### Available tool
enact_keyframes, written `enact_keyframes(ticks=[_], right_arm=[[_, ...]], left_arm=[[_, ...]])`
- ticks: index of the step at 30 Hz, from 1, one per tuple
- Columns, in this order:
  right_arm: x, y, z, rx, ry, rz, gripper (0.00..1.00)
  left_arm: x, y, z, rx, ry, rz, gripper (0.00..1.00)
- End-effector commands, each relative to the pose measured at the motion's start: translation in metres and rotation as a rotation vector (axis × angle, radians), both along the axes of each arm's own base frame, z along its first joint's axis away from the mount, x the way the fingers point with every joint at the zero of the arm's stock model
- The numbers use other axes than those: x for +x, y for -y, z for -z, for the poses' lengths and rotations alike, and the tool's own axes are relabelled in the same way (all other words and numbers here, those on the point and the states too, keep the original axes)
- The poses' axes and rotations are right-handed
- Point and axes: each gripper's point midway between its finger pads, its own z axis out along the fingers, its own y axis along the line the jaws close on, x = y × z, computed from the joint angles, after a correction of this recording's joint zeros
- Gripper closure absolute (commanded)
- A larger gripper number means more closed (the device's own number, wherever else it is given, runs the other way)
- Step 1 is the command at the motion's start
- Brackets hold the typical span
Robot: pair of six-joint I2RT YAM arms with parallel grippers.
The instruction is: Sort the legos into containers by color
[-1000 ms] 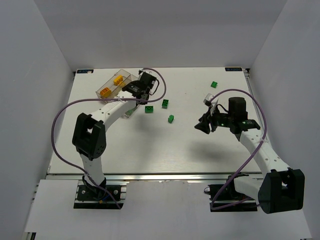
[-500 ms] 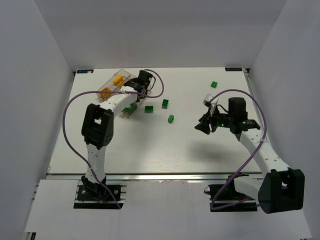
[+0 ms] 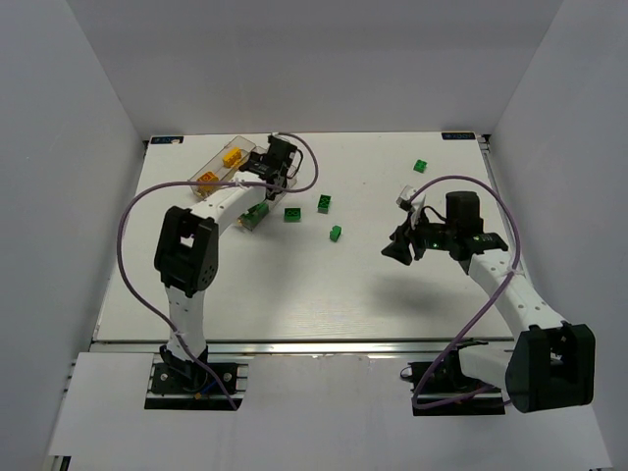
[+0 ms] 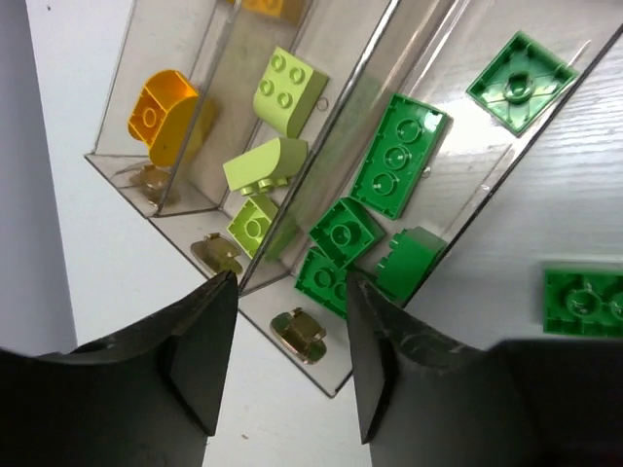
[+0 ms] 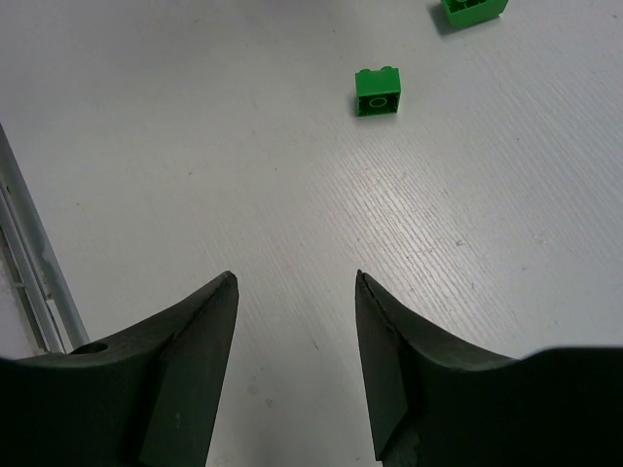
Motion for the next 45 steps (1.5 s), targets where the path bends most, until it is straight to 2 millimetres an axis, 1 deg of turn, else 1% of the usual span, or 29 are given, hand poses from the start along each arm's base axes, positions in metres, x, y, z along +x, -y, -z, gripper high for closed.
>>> enact_keyframes(ticks=[1, 2, 3, 5, 6, 7, 8, 9, 10, 11, 14, 15, 17, 20, 21, 24, 25, 28, 29, 31, 32, 33, 34, 35, 37, 39, 41, 42, 45], right_arm=[[0.001, -0.001, -0.003, 0.001, 0.004, -0.016, 0.43], [0.002, -0.001, -0.002, 0.000, -0.002, -0.016, 0.43], [0.001, -0.002, -0.002, 0.001, -0.005, -0.018, 0.43], [0.002, -0.002, -0.001, 0.002, -0.011, -0.020, 0.44], [0.001, -0.003, -0.001, 0.004, -0.015, -0.021, 0.44], [0.002, -0.004, 0.000, 0.003, -0.020, -0.020, 0.44], [0.002, -0.004, 0.000, 0.003, -0.018, -0.020, 0.44], [0.002, -0.005, 0.000, 0.004, -0.019, -0.022, 0.44], [0.002, -0.005, 0.001, 0.003, -0.022, -0.022, 0.44], [0.002, -0.006, 0.002, 0.003, -0.026, -0.023, 0.44], [0.002, -0.007, 0.003, 0.000, -0.035, -0.022, 0.44], [0.001, -0.008, 0.004, -0.001, -0.040, -0.023, 0.44], [0.002, -0.008, 0.005, -0.005, -0.050, -0.020, 0.43], [0.002, -0.009, 0.007, -0.007, -0.065, -0.022, 0.43], [0.001, -0.009, 0.006, -0.006, -0.063, -0.023, 0.43], [0.000, -0.009, 0.007, -0.007, -0.062, -0.025, 0.43], [0.000, -0.009, 0.006, -0.007, -0.058, -0.024, 0.43], [-0.001, -0.009, 0.007, -0.005, -0.065, -0.019, 0.43], [-0.001, -0.009, 0.008, -0.004, -0.067, -0.018, 0.43], [-0.001, -0.010, 0.008, -0.003, -0.066, -0.020, 0.43], [-0.001, -0.009, 0.008, -0.004, -0.067, -0.019, 0.43], [-0.002, -0.009, 0.009, -0.005, -0.067, -0.020, 0.43], [-0.002, -0.009, 0.009, -0.006, -0.068, -0.021, 0.43], [-0.002, -0.009, 0.009, -0.006, -0.064, -0.022, 0.43], [-0.002, -0.009, 0.009, -0.006, -0.064, -0.022, 0.43], [-0.002, -0.009, 0.009, -0.008, -0.063, -0.023, 0.43], [-0.002, -0.008, 0.009, -0.008, -0.057, -0.022, 0.42], [-0.003, -0.008, 0.008, -0.008, -0.054, -0.022, 0.42], [-0.003, -0.008, 0.010, -0.011, -0.050, -0.020, 0.42]], left_arm=[[-0.003, 0.012, -0.078, -0.202, 0.184, -0.017, 0.46], [-0.007, 0.025, -0.076, -0.278, 0.158, 0.029, 0.58], [-0.011, 0.034, -0.078, -0.348, 0.156, 0.034, 0.83], [-0.027, 0.047, -0.079, -0.457, 0.126, 0.064, 0.97], [-0.036, 0.065, -0.074, -0.558, 0.079, 0.103, 0.98], [-0.047, 0.071, -0.068, -0.608, 0.047, 0.114, 0.97], [-0.054, 0.077, -0.064, -0.656, 0.021, 0.114, 0.92], [-0.062, 0.085, -0.058, -0.729, -0.006, 0.082, 0.84], [-0.067, 0.086, -0.053, -0.761, -0.021, 0.053, 0.73], [-0.078, 0.088, -0.042, -0.807, -0.050, -0.001, 0.53], [-0.089, 0.091, -0.033, -0.881, -0.073, -0.078, 0.28], [-0.092, 0.092, -0.027, -0.915, -0.081, -0.120, 0.25], [-0.092, 0.097, -0.025, -0.954, -0.084, -0.145, 0.21], [-0.087, 0.101, -0.020, -0.986, -0.087, -0.202, 0.16], [-0.082, 0.104, -0.018, -1.011, -0.082, -0.255, 0.05], [-0.081, 0.113, -0.007, -1.078, -0.126, -0.391, 0.02], [-0.080, 0.117, 0.002, -1.079, -0.150, -0.436, 0.02], [-0.076, 0.128, 0.014, -1.126, -0.143, -0.542, 0.02], [-0.074, 0.136, 0.014, -1.144, -0.137, -0.547, 0.02], [-0.068, 0.138, 0.016, -1.155, -0.100, -0.630, 0.02], [-0.061, 0.145, 0.015, -1.151, -0.083, -0.645, 0.02], [-0.054, 0.141, 0.016, -1.132, -0.033, -0.688, 0.03], [-0.054, 0.140, 0.018, -1.103, -0.026, -0.711, 0.04], [-0.046, 0.144, 0.017, -1.092, 0.001, -0.728, 0.04], [-0.039, 0.139, 0.018, -1.058, 0.054, -0.770, 0.08], [-0.033, 0.141, 0.020, -1.044, 0.093, -0.797, 0.14], [-0.033, 0.137, 0.026, -1.011, 0.118, -0.829, 0.17], [-0.033, 0.135, 0.031, -1.008, 0.126, -0.860, 0.21], [-0.038, 0.129, 0.040, -0.983, 0.136, -0.900, 0.23]])
